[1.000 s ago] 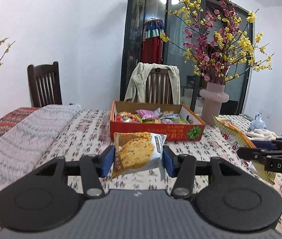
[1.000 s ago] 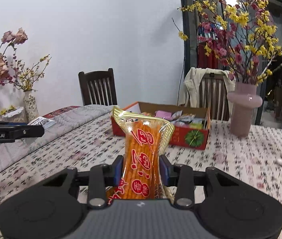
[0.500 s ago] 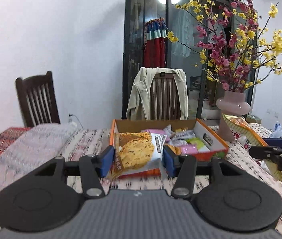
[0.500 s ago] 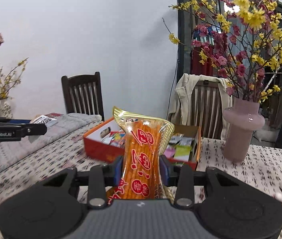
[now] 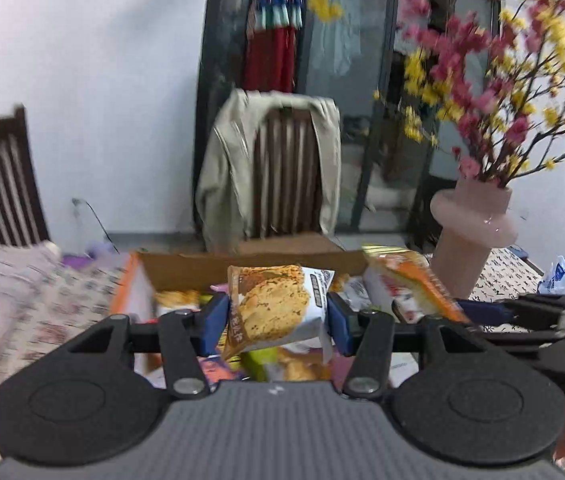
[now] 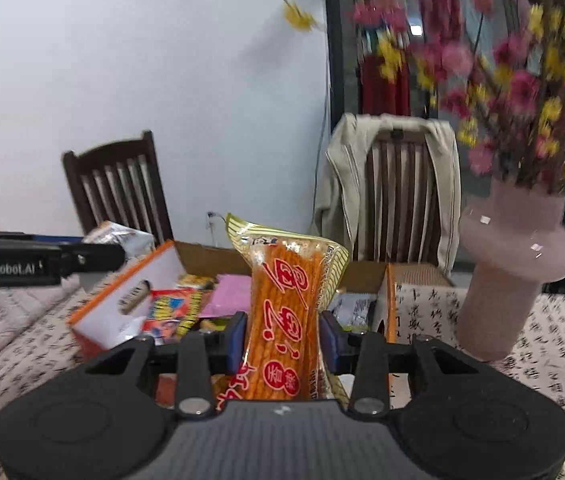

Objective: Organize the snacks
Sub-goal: 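Carry both packets into the orange box and open both tools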

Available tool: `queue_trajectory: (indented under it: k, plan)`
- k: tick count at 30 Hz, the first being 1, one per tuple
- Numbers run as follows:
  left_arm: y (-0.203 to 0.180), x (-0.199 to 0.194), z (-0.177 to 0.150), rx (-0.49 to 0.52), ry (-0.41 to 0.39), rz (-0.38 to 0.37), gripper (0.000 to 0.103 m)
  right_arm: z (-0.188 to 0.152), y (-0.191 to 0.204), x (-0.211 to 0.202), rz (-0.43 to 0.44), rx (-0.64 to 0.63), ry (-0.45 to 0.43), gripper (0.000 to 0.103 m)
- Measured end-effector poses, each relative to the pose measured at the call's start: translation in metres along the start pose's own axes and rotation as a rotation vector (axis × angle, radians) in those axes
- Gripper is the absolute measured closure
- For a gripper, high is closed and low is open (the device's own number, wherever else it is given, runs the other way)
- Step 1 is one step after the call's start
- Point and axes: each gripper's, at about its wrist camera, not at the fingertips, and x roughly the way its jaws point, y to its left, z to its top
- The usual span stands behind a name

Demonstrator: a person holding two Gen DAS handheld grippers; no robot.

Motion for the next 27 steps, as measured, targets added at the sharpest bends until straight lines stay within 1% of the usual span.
queue_trajectory:
  k: [3, 4, 6, 7, 8, 10, 11, 13, 14, 16, 17, 19, 21, 23, 25, 27]
  plan:
    - [-0.001, 0.043, 0.001, -0.064, 0.051, -0.028, 0.05, 0.0, -0.007, 0.036, -0.058, -0.018, 0.042, 0.066]
    - [-0.002, 0.054, 0.001, -0.078, 0.053, -0.028, 0.05, 0.0, -0.008, 0.049, -0.082, -0.033, 0.056, 0.066]
    - [-0.004, 0.078, 0.0, -0.091, 0.062, -0.035, 0.05, -0.002, -0.01, 0.071, -0.124, -0.055, 0.08, 0.066]
    - [-0.004, 0.09, -0.002, -0.098, 0.085, -0.045, 0.049, -0.004, -0.01, 0.079, -0.142, -0.062, 0.089, 0.066]
    - [-0.003, 0.1, -0.005, -0.107, 0.114, -0.056, 0.048, -0.006, -0.009, 0.088, -0.162, -0.076, 0.098, 0.066]
    - [-0.002, 0.112, -0.01, -0.112, 0.138, -0.07, 0.047, -0.009, -0.008, 0.098, -0.191, -0.096, 0.102, 0.065]
    - [-0.002, 0.115, -0.013, -0.106, 0.139, -0.068, 0.043, -0.01, -0.007, 0.102, -0.197, -0.102, 0.101, 0.065]
    - [0.0, 0.114, -0.018, -0.11, 0.116, -0.067, 0.032, -0.012, -0.004, 0.107, -0.199, -0.126, 0.103, 0.065]
    - [0.001, 0.115, -0.019, -0.118, 0.105, -0.073, 0.03, -0.013, -0.002, 0.109, -0.208, -0.14, 0.101, 0.063]
    - [0.003, 0.112, -0.02, -0.119, 0.104, -0.096, 0.027, -0.013, 0.0, 0.11, -0.221, -0.157, 0.08, 0.053]
    - [0.002, 0.11, -0.018, -0.107, 0.107, -0.095, 0.025, -0.013, -0.001, 0.11, -0.218, -0.156, 0.074, 0.053]
    - [0.0, 0.104, -0.014, -0.073, 0.091, -0.072, 0.023, -0.011, -0.002, 0.108, -0.2, -0.143, 0.087, 0.048]
    - [0.004, 0.09, -0.011, -0.052, 0.069, -0.054, 0.019, -0.009, -0.005, 0.101, -0.186, -0.131, 0.098, 0.047]
    - [0.011, 0.075, -0.009, -0.032, 0.057, -0.033, 0.019, -0.004, -0.007, 0.09, -0.183, -0.129, 0.091, 0.043]
    - [0.018, 0.06, -0.005, -0.009, 0.044, 0.006, 0.018, 0.003, -0.013, 0.078, -0.176, -0.111, 0.079, 0.041]
    - [0.03, 0.041, -0.002, 0.016, 0.03, 0.043, 0.014, 0.01, -0.019, 0.062, -0.175, -0.085, 0.066, 0.04]
